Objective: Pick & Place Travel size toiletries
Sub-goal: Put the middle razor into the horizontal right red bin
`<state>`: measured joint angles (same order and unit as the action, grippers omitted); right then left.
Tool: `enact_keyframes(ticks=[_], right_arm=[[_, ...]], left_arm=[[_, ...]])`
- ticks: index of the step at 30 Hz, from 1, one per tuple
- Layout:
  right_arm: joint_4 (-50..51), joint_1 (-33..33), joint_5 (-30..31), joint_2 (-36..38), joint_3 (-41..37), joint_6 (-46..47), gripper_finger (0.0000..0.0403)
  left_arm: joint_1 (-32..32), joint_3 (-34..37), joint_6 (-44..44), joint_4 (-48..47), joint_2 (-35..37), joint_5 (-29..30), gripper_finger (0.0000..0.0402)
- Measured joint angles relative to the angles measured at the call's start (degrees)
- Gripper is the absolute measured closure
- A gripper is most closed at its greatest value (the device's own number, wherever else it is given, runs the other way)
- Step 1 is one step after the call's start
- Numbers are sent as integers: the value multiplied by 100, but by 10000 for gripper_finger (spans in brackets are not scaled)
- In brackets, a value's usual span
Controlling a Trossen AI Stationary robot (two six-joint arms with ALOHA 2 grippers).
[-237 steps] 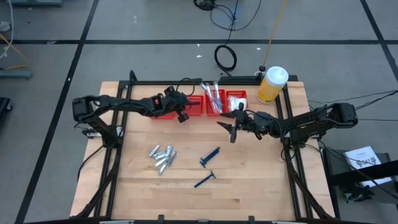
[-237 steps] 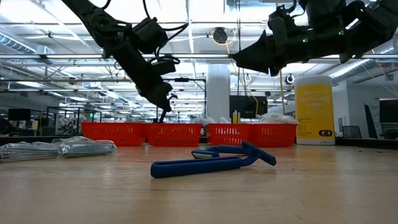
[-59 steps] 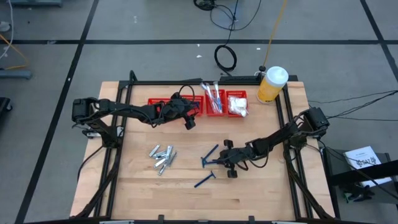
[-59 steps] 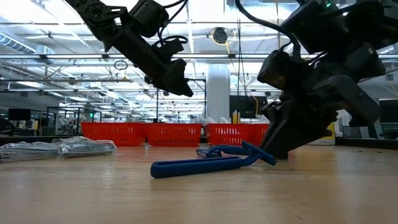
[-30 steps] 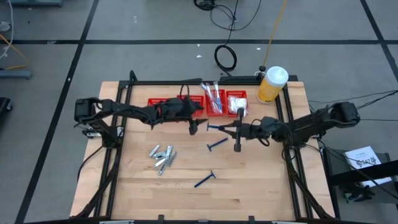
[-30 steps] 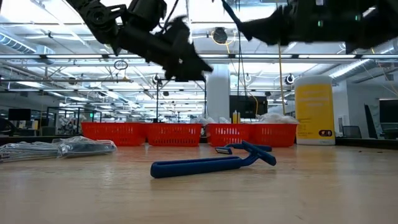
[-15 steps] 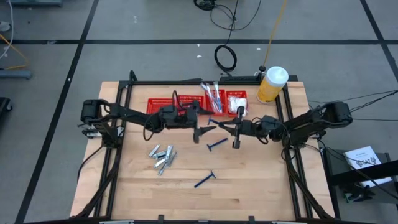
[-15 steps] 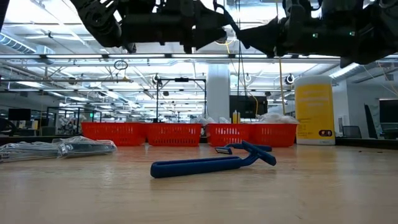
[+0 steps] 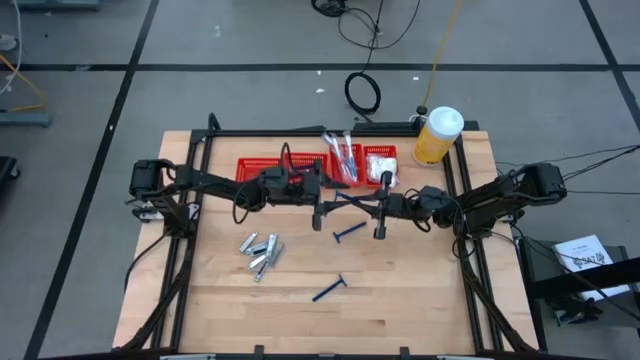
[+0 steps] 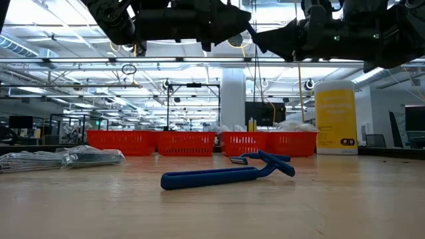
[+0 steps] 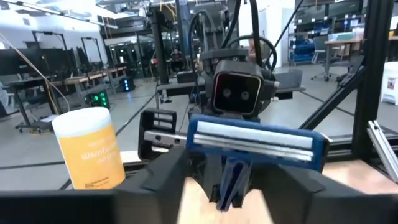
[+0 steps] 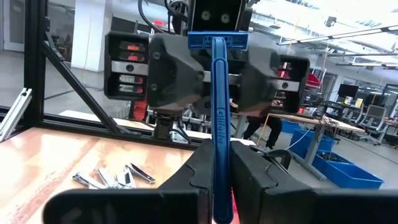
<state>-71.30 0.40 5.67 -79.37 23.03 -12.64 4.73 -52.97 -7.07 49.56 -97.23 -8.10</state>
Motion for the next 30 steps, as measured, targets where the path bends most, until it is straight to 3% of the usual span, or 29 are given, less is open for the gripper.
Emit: enact_keyframes(ticks=[4,7,13,17,22,25,30], right_arm=[[57,0,18,0,0,27,380],[94,-2,51,0,2,151,356],[640,-7,726,13,11,450,268],[971,-2,1195,9,9,452,216],[1012,-15,1218,11,9,450,180],[1000,-73,1217,11,9,452,174],[1080,-197,1217,11,7,686,181]], left_arm=[[1,-2,-44,-11,0,-5,322],[13,-2,-156,-27,10,-10,382],[84,-2,-328,-481,245,733,364],[195,-13,-575,-1423,608,2025,378],[516,-11,-584,-2894,914,3300,388],[883,-10,-290,-3834,908,3405,374],[1332,-7,459,-4850,739,2961,346]])
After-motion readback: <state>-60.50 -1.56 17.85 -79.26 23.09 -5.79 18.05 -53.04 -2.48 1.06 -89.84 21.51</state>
